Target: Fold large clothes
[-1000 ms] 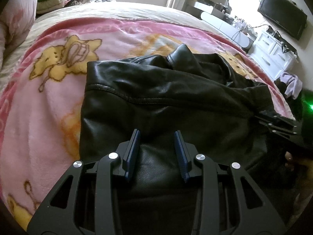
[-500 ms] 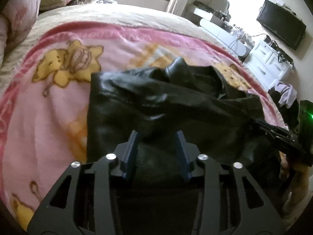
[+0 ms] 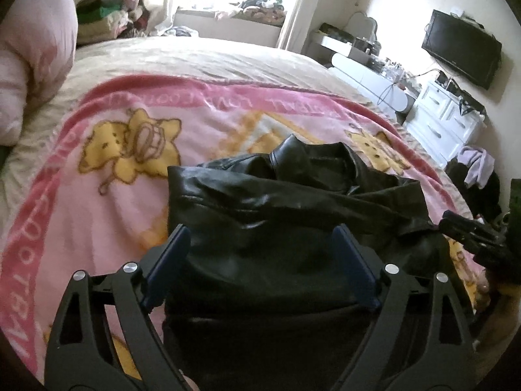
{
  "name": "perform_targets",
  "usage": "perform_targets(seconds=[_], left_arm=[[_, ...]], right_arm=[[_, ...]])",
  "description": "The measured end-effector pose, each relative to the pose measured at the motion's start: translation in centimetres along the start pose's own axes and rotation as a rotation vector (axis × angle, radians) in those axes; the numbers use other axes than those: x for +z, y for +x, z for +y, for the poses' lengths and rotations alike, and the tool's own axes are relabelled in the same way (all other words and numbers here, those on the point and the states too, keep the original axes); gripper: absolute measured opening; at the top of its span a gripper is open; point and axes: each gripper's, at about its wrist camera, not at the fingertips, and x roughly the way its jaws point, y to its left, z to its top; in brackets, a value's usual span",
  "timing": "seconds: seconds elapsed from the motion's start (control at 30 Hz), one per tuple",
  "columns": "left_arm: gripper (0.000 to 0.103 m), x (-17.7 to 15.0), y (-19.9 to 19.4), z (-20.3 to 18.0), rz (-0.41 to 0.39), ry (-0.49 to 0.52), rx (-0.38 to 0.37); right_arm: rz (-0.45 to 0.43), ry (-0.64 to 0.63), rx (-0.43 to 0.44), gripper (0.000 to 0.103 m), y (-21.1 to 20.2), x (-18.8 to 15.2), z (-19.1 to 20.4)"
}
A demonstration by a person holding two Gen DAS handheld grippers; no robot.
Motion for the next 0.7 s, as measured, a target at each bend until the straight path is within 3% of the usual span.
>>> perform_targets(seconds=[0.13,0.2,0.27,0.33,0.7], left_arm=[[0.082,-0.5,-0.3,-0.6,0.001,0.009,-0.007],[0.062,-1.0,-0.4,-0.7,-0.007,0.014,0.003],[0.034,-1.7,-0.2,-0.6,0.01,0.004,0.004],[0.022,-2.5,0.0,-0.7,0.042,-0.005,-0.019],[0.019,-6.0,2.9,-2.2,0.188,0.045,-0.019]], right_arm=[[-0.018,-0.018,0.016,0.062,-1.1,-0.3,0.5],[-0.016,-0.033,0.023,0.06,-1.3,-0.4,0.8],[-0.014,-0.067,0.019,0.05,-1.5,-0.6,1.3],[-0.011,-0.092,0.025,0.047,-1.5,-0.8,2.0],[0.027,-0.185,0.09,0.044,-1.3,-2.1,5.6]])
